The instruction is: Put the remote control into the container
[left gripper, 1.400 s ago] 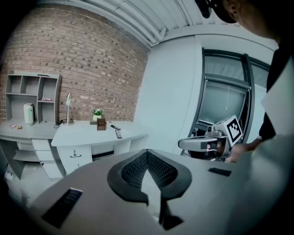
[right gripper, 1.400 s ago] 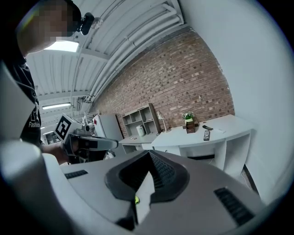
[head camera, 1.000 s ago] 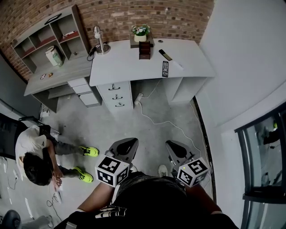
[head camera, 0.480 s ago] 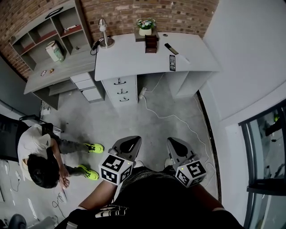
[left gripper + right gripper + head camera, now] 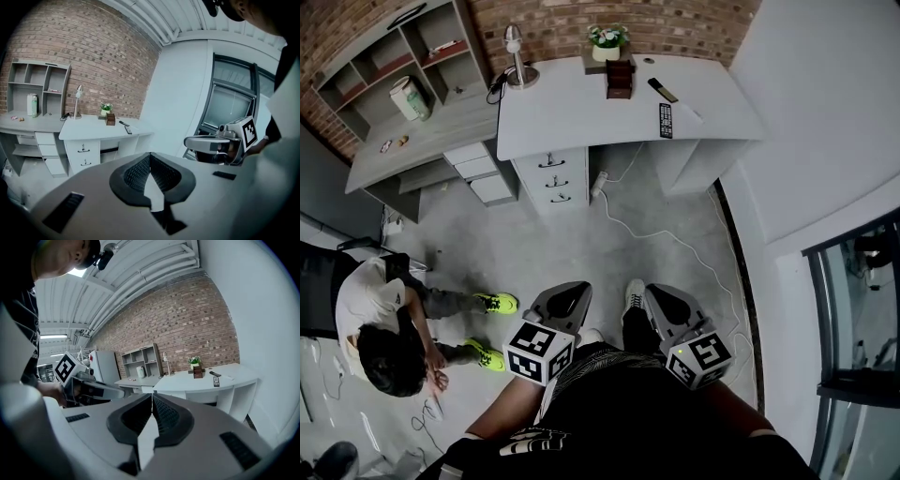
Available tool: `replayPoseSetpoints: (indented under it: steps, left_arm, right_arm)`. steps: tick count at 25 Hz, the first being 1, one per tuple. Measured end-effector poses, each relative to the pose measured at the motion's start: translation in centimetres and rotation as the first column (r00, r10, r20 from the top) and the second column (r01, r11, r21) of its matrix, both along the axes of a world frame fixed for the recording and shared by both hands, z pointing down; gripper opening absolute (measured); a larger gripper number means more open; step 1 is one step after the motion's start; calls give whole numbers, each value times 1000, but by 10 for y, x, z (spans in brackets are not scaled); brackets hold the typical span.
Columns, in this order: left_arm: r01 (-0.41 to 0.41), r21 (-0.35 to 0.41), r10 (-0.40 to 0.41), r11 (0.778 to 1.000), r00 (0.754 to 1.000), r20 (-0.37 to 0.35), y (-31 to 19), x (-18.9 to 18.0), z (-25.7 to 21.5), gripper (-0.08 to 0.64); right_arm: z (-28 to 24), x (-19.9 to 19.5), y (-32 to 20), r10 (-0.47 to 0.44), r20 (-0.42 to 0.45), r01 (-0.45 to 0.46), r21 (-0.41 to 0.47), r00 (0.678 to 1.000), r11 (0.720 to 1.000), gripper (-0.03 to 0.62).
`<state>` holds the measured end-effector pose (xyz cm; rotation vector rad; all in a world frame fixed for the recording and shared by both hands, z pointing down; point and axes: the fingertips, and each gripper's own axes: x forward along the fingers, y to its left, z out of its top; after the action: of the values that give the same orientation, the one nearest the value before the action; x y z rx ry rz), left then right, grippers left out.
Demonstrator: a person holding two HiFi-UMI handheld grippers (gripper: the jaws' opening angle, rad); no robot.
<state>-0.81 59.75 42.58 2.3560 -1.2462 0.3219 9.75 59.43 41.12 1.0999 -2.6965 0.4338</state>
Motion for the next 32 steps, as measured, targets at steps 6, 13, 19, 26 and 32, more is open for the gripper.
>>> replayPoseSetpoints:
  steps: [6,13,19,26,32]
  left_arm:
    - [-4,3,3,1000,1000,27,-35,10,-2,6]
    - [-17,31,15,999,997,70,-109,27,-13,6]
    - [16,59,-19,998,998,61,-183,47,-27,5]
    - [85,46,-89,995,993,76,-238,55,-24,5]
    - [139,34,-142,990,985,99,-267,50,-21,6]
  right_arm:
    - [6,4,-46,12,59,-10,-26,998,1000,8]
    - [-4,8,-129,-22,109,23,-7,994,1000,8]
    - [-6,27,-204,-26,133,29,-23,991,999,8]
    - [-7,34,-260,-99,135,104,-30,986,994,8]
    - [5,48,-291,-96,134,106,-66,986,992,8]
